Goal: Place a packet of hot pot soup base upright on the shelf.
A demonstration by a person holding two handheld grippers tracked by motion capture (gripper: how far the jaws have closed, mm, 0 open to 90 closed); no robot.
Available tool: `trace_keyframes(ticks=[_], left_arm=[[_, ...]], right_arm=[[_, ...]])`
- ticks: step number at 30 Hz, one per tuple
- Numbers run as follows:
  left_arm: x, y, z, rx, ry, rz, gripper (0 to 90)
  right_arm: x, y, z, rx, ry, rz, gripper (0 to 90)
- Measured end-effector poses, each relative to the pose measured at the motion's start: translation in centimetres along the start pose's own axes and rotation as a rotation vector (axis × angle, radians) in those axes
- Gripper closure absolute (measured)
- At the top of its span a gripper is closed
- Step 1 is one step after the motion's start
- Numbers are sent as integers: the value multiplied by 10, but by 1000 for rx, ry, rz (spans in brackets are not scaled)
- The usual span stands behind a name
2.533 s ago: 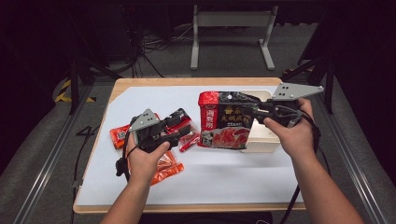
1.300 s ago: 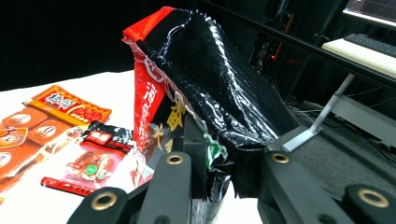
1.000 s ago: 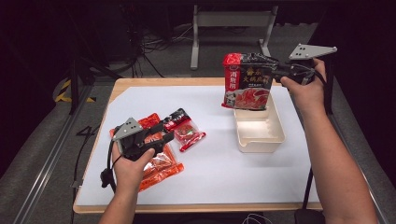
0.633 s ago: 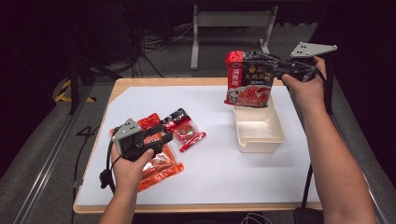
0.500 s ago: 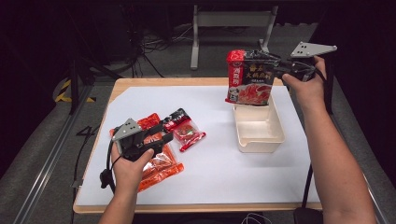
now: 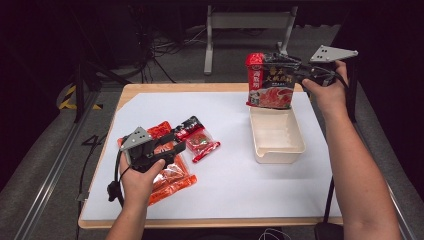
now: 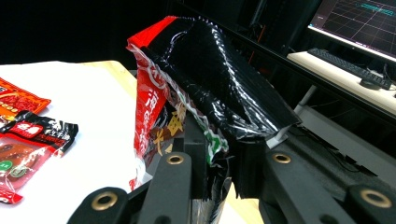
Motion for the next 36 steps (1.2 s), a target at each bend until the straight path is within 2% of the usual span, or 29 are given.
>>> trace_keyframes(ticks=[11,22,26,36], left_arm=[[1,-1,-1,-5,-7,4,436],[0,1,0,0,-7,9,436],[0,2,0,2,-9,10,436],[0,2,0,2,-12,12,435]], right_arm=[[1,9,8,13,-9,-3,786],[-2,13,25,39,20,9,786],[-4,12,31,33,37,13,785],[-1,14,42,37,60,-3,775]])
Point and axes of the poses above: each handheld gripper's, and its own axes: y roughly forward along the jaws, z roughly out of its underside, x roughly to its left, the point moved 6 cm from there along y, roughly forward along the jaws, and after that the axes turned 15 degrees about -z, right-handed, at the moved point
